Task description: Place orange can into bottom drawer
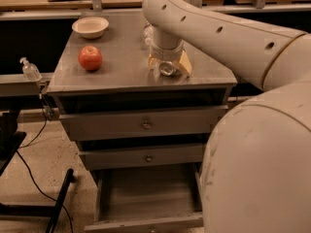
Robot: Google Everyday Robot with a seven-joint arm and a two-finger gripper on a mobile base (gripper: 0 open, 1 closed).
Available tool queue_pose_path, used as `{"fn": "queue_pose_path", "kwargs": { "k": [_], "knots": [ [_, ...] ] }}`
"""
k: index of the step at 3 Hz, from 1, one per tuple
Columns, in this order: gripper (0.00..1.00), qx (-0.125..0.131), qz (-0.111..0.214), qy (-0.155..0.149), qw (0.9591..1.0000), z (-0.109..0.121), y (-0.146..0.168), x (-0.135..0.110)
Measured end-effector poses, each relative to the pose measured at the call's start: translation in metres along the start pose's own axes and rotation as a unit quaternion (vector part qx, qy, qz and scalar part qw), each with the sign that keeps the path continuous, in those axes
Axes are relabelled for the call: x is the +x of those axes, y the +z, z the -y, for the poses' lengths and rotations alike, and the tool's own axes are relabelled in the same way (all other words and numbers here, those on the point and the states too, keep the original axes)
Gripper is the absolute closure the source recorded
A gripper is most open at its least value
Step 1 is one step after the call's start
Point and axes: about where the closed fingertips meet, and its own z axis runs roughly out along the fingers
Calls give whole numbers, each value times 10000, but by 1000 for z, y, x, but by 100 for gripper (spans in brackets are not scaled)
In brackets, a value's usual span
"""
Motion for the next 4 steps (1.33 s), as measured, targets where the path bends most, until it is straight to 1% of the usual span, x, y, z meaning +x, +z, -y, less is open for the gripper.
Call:
{"fn": "queue_pose_path", "kwargs": {
  "k": [1, 2, 3, 4],
  "knots": [
    [85, -1, 0, 0, 10000, -1, -5, -2],
    [100, -2, 0, -1, 10000, -1, -7, -3],
    [100, -237, 112, -76, 9996, 9, -29, -15],
    [100, -946, 350, -191, 9947, 49, -107, -43]
  ]
}}
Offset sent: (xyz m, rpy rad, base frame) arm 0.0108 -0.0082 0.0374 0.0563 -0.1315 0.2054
